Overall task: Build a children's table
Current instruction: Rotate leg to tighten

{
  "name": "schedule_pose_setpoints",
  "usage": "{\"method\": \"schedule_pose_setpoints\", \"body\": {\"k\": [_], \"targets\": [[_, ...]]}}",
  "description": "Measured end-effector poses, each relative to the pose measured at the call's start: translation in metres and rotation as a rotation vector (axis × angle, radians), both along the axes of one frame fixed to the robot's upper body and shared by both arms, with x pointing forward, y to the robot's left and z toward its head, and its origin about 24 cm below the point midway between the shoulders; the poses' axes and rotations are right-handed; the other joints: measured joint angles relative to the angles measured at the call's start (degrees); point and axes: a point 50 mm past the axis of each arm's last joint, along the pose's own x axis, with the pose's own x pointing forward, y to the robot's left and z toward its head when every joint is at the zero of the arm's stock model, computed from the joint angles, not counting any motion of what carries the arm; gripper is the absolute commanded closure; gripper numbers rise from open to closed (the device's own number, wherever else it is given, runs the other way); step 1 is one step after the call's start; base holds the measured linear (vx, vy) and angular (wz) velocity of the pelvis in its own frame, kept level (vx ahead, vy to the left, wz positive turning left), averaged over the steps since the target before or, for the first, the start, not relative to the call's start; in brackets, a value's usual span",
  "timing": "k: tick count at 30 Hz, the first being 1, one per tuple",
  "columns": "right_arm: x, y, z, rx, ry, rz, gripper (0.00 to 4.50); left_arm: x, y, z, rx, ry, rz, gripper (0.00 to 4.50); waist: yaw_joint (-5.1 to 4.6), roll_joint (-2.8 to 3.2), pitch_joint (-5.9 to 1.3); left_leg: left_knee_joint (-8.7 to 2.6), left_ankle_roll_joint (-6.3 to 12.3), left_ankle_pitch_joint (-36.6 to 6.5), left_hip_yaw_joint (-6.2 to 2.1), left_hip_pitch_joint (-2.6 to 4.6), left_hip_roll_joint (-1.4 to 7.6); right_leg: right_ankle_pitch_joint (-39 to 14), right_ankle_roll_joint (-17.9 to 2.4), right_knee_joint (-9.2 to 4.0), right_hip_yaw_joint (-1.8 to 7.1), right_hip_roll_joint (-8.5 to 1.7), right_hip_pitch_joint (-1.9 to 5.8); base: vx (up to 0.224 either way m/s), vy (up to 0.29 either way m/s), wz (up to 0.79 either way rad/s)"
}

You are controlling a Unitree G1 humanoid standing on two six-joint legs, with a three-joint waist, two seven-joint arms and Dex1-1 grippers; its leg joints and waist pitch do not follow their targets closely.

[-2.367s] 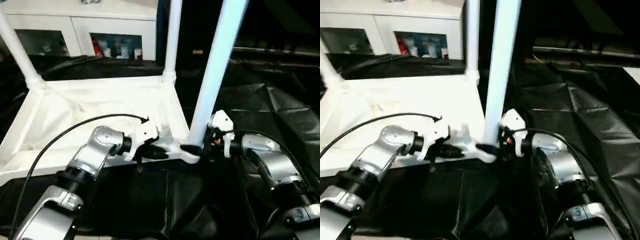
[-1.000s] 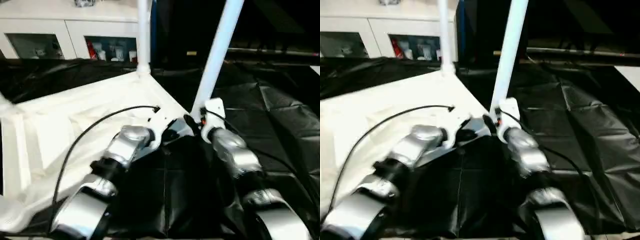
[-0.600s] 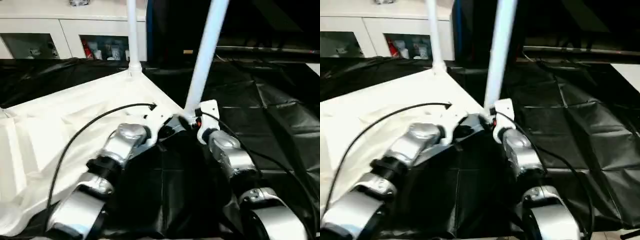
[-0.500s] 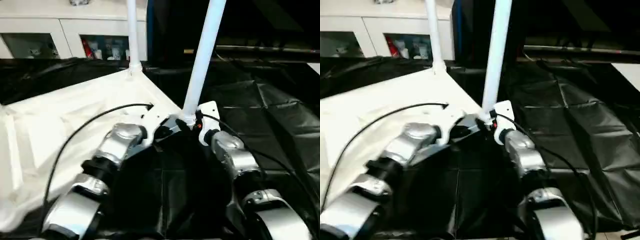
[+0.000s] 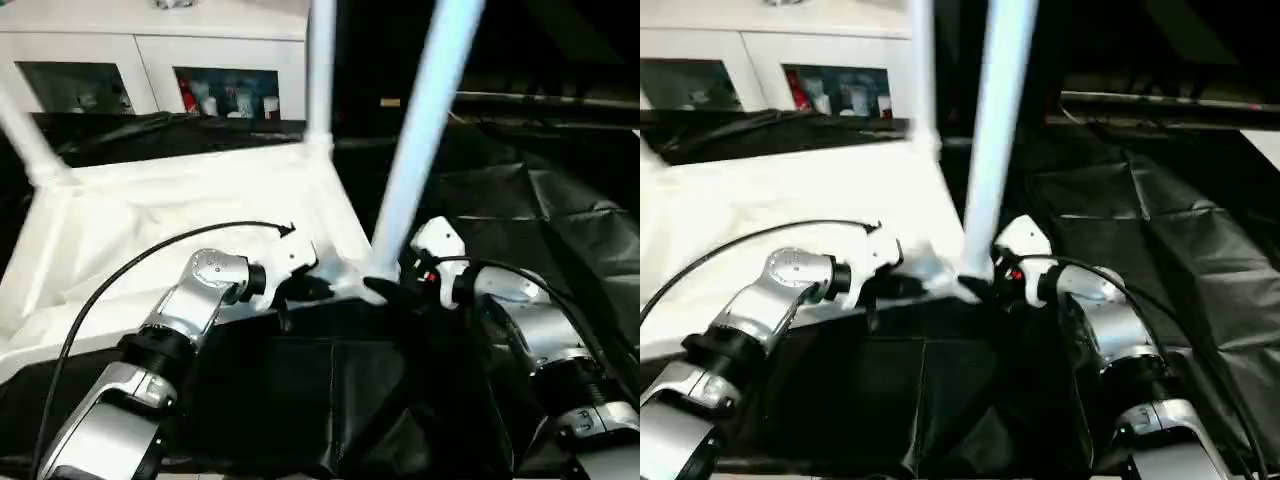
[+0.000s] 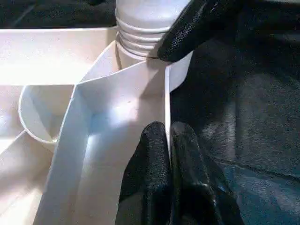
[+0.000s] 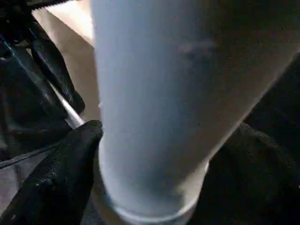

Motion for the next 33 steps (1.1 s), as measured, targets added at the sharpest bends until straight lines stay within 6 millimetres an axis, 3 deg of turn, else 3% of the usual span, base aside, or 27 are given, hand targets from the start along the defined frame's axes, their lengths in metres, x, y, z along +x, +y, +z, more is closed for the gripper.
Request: {"method": "schedule_pose_setpoints", "body": {"k": [6,7,9,17,23,33], "targets": [[-0.003,0.000,0.002,0.001,0.019,0.061,0.36,-0.003,0.003,0.001,-0.003,0.012,-0.027,4.50,0.34,0.00,0.00,0.00,0.00,0.0,0.00,0.00,0.00,0.0,0.0,0.00,0.00,0.00,-0.01,0.000,0.000,0.00],[-0.003,0.001,0.002,0.001,0.019,0.063,0.61,-0.004,0.003,0.001,-0.003,0.012,-0.029,4.50,0.38,0.00,0.00,0.00,0.00,0.0,0.00,0.00,0.00,0.0,0.0,0.00,0.00,0.00,-0.01,0.000,0.000,0.00],[-0.003,0.001,0.002,0.005,0.022,0.068,0.61,-0.004,0.004,0.001,-0.003,0.013,-0.029,4.50,0.37,0.00,0.00,0.00,0.00,0.0,0.00,0.00,0.00,0.0,0.0,0.00,0.00,0.00,-0.01,0.000,0.000,0.00],[-0.005,0.004,0.001,0.012,0.035,0.094,1.44,-0.004,0.005,0.001,-0.003,0.012,-0.026,4.50,0.28,0.00,0.00,0.00,0.00,0.0,0.00,0.00,0.00,0.0,0.0,0.01,0.01,0.00,-0.03,0.000,0.000,0.00],[-0.006,0.005,-0.003,0.020,0.039,0.075,1.70,-0.004,0.005,0.000,0.001,0.021,-0.012,4.50,0.24,0.00,0.00,0.00,0.00,0.0,0.00,0.01,0.00,0.0,0.0,0.01,0.01,0.00,-0.02,0.000,0.000,0.00],[0.029,0.023,-0.015,0.123,0.027,-0.577,1.74,0.020,-0.037,-0.005,0.000,-0.015,0.338,4.50,-1.21,-0.07,-0.05,0.13,0.00,0.0,0.03,0.28,-0.06,0.0,-0.1,-0.01,0.13,-0.02,0.25,0.000,0.000,0.00]]}}
